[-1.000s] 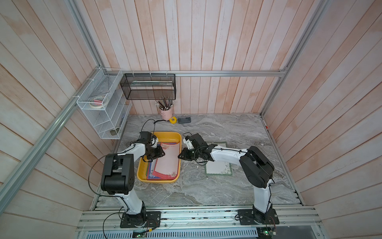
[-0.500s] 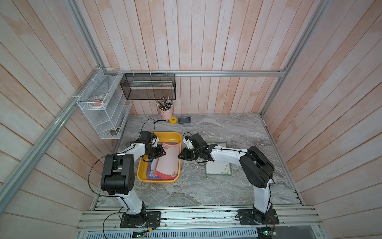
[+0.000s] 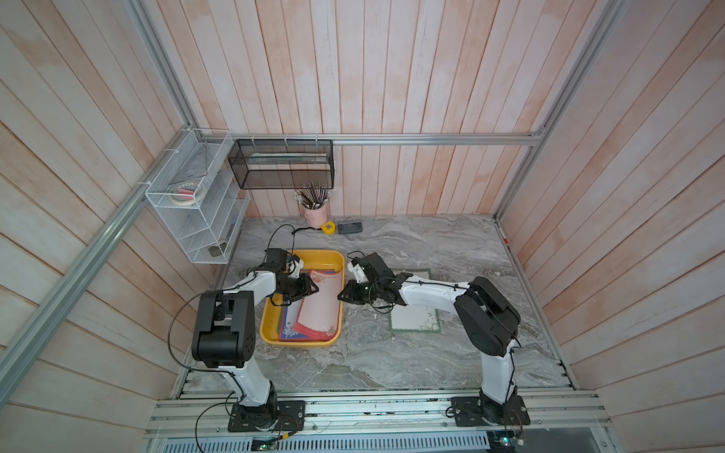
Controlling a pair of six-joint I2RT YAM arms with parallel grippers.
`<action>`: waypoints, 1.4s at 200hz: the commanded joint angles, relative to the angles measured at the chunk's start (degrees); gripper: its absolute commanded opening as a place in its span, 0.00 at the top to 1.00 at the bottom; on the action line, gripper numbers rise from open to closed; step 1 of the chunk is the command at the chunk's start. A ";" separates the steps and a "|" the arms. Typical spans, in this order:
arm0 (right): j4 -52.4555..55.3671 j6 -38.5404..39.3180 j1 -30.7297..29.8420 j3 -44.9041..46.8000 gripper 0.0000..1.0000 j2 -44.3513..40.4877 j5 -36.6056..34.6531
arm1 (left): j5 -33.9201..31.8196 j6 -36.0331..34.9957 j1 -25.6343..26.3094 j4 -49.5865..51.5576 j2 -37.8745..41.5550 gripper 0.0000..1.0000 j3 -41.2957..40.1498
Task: Take out the stationery paper from the storage box
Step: Pick up the stationery paper from the storage box.
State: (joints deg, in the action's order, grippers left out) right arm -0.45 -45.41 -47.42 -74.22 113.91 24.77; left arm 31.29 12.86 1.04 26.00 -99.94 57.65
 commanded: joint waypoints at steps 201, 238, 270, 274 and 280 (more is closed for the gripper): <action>-2.15 -0.17 0.49 -0.41 0.81 0.53 0.23 | 1.85 -0.51 -1.08 -0.64 3.28 1.00 1.37; -0.83 0.79 0.49 -0.83 0.76 -0.48 -1.01 | 1.32 -0.88 -1.36 -1.37 6.25 1.00 1.11; 0.82 2.06 0.49 -1.67 0.63 -1.64 -2.42 | 0.38 -1.81 -1.42 -1.92 9.40 1.00 1.07; 1.01 2.27 0.49 -1.84 0.61 -1.82 -2.62 | 0.21 -1.99 -1.49 -2.07 9.86 1.00 1.13; 1.32 2.62 0.49 -2.10 0.60 -2.20 -3.13 | -0.10 -2.24 -1.47 -2.24 10.79 1.00 1.10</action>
State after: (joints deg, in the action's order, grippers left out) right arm -0.38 -44.45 -47.27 -74.24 113.89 23.83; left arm 32.29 12.58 -0.10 25.58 -92.66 57.87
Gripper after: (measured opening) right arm 0.376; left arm 0.046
